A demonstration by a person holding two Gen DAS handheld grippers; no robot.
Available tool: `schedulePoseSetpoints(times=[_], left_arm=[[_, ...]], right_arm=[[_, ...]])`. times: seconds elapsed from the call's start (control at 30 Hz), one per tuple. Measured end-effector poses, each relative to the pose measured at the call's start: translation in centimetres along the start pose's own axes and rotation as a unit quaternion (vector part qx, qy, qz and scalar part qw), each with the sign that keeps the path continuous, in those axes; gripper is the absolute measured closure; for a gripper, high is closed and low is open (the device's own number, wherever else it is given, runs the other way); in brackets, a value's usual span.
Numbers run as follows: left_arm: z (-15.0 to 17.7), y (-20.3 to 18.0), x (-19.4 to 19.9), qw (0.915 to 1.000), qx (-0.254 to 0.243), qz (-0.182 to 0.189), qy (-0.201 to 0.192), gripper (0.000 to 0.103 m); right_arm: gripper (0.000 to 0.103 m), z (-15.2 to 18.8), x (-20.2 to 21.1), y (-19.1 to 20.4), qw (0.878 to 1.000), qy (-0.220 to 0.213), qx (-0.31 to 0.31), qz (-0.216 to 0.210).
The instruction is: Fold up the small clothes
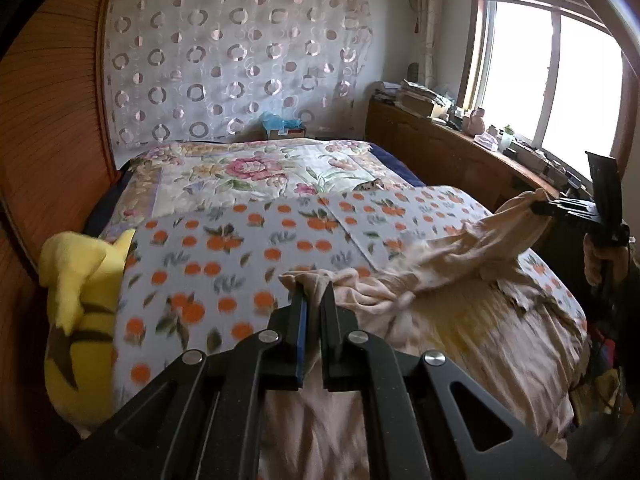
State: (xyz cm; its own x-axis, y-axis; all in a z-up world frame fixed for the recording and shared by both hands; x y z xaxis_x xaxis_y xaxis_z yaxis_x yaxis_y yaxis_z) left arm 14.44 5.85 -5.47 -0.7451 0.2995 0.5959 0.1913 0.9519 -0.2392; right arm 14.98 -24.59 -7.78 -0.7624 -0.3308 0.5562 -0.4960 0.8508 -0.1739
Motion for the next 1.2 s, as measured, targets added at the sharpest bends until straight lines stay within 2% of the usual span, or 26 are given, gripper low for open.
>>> schedulePoseSetpoints(times=[0.33,0.57,0.77,0.8,0.83,0.87,0.9,0.93,0.97,1.0,1.1,1.2], left_arm=[[6.5,0.4,5.8,0.9996,0.021,-0.017,-0.004,0.097],[7.7,0.1,9.9,0.9991,0.035,-0.015,-0.02,0.097],[8.8,0.4,9.8,0.9989,0.037,-0.028,-0.002,0.097],[8.9,0.7,9.3,0.9987,0.039,-0.031,0.005,0.093],[9.1,0.9,9.1,0.9986,0.04,-0.035,0.007,0.085],[9.1,1.2,9.0,0.9982,0.042,-0.041,0.008,0.079],[9.1,1.5,8.8,0.9978,0.046,-0.046,0.007,0.068],[8.8,1.7,8.6,0.9978,0.047,-0.046,0.007,0.06],[8.6,1.9,8.4,0.9979,0.045,-0.046,0.007,0.059],[8.3,2.0,8.2,0.9979,0.042,-0.048,0.006,0.053],[7.3,2.6,7.3,0.9978,0.034,-0.057,0.002,0.038],[6.5,3.0,6.0,0.9977,0.029,-0.061,0.009,0.035]], right_arm=[[0.096,6.8,6.7,2.2,0.999,0.009,-0.03,-0.007],[0.096,9.4,9.6,3.3,0.998,0.032,-0.05,-0.014],[0.096,10.5,11.1,4.4,0.996,0.065,-0.049,-0.019],[0.093,10.7,11.0,4.4,0.996,0.07,-0.048,-0.016],[0.088,10.7,10.9,4.5,0.996,0.076,-0.046,-0.01],[0.075,10.6,10.9,4.4,0.996,0.08,-0.044,-0.002],[0.066,10.3,10.9,4.2,0.996,0.081,-0.044,0.004],[0.061,10.1,10.9,3.9,0.996,0.079,-0.046,0.01],[0.052,9.7,10.8,3.5,0.996,0.078,-0.048,0.017],[0.049,9.2,10.7,3.1,0.996,0.076,-0.046,0.026],[0.049,7.9,9.6,2.2,0.996,0.066,-0.039,0.035],[0.049,7.1,7.4,1.4,0.996,0.069,-0.039,0.037]])
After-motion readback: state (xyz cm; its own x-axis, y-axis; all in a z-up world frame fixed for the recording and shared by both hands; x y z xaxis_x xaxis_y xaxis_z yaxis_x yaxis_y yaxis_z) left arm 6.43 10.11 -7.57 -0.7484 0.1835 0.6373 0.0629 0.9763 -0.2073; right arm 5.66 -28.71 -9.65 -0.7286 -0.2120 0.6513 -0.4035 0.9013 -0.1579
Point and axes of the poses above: each gripper's, at about its wrist camera, not at the fingertips, and x roughly against the way its jaws point, y to its left, z to its underside, the point moved 6 cm from there along -x, roughly the way its jaws point, and after that the axes turned 9 degrees about x, right-handed, at the moved point
